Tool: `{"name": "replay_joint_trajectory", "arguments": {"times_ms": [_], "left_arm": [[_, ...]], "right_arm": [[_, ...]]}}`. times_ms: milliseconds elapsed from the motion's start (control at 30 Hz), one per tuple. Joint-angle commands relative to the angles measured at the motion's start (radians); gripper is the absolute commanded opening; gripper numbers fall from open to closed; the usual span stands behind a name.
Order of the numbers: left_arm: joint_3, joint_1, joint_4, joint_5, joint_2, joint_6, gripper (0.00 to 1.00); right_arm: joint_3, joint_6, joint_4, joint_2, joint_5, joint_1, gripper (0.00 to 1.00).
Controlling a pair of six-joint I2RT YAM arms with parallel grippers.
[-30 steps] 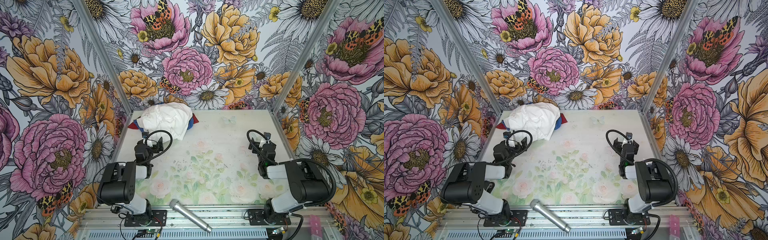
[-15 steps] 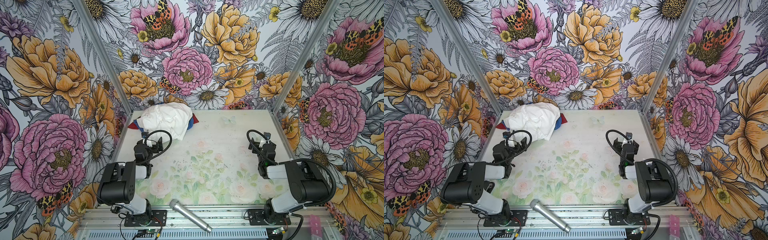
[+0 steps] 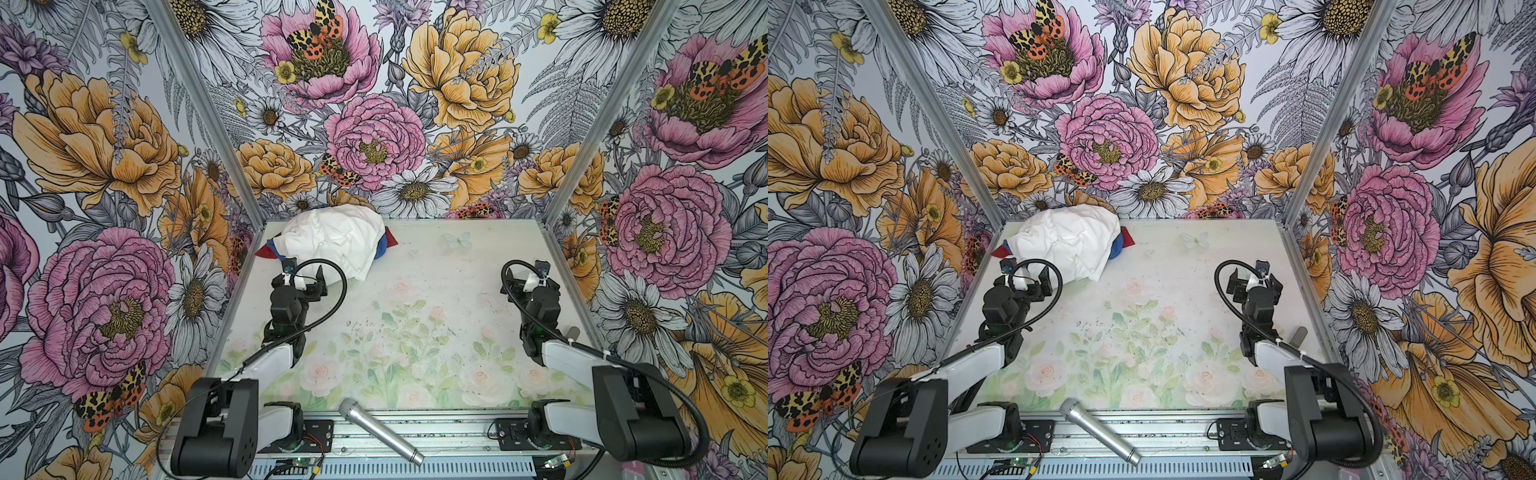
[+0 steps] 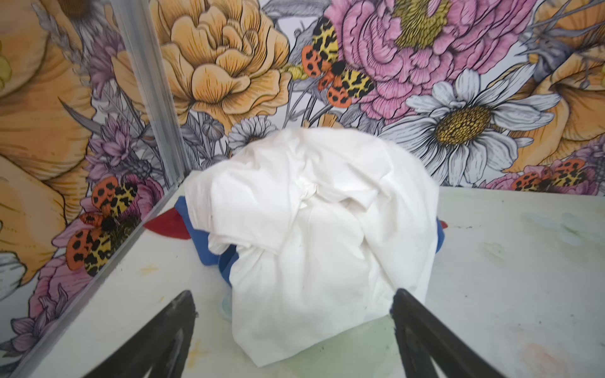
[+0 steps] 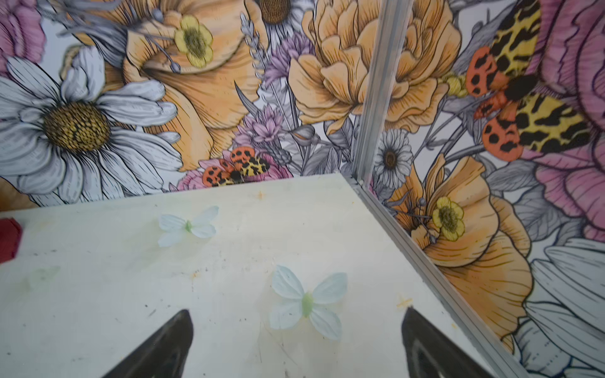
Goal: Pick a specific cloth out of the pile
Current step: 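Reach the left gripper to the pile edge while the right arm moves toward center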
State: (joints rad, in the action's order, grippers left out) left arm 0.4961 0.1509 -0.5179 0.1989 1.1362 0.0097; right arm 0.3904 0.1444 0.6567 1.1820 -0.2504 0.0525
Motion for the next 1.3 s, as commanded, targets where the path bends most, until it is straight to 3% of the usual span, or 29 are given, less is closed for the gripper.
{"name": "replay_joint_trajectory", "arguments": {"times_ms": [0,133,200,300,400,500,600,900,1067,1267], "left_arm": [[0.249,0.11,0.452,0.24,-0.001,0.014,0.85],[0.685,0.182,0.933,0.148,0.272,0.053,0.81],[0.874,0.226,1.098,0.097,0.442,0.106,0.78],[1.124,0.31,1.247,0.107,0.691,0.204,0.74],[1.399,0.374,1.385,0.176,0.929,0.272,0.74],[1.698,0.384,1.537,0.178,1.15,0.294,0.7],[1.889,0.374,1.591,0.143,1.296,0.306,0.68],[2.095,0.337,1.589,0.036,1.482,0.333,0.65],[2.215,0.338,1.574,0.068,1.581,0.412,0.6],[2.199,0.334,1.441,0.059,1.601,0.468,0.58]], "right_arm": [[0.102,0.131,-0.269,-0.075,0.091,0.026,0.98],[0.287,0.246,-0.588,-0.015,0.247,0.089,0.92],[0.342,0.307,-0.658,0.032,0.346,0.119,0.88],[0.389,0.403,-0.679,0.075,0.452,0.188,0.88],[0.447,0.474,-0.728,0.086,0.454,0.274,0.88],[0.53,0.533,-0.815,0.122,0.449,0.318,0.88],[0.605,0.54,-0.861,0.191,0.471,0.342,0.89],[0.654,0.458,-0.763,0.26,0.475,0.403,0.92],[0.648,0.462,-0.665,0.285,0.502,0.415,0.93],[0.603,0.467,-0.547,0.305,0.546,0.426,0.93]]}}
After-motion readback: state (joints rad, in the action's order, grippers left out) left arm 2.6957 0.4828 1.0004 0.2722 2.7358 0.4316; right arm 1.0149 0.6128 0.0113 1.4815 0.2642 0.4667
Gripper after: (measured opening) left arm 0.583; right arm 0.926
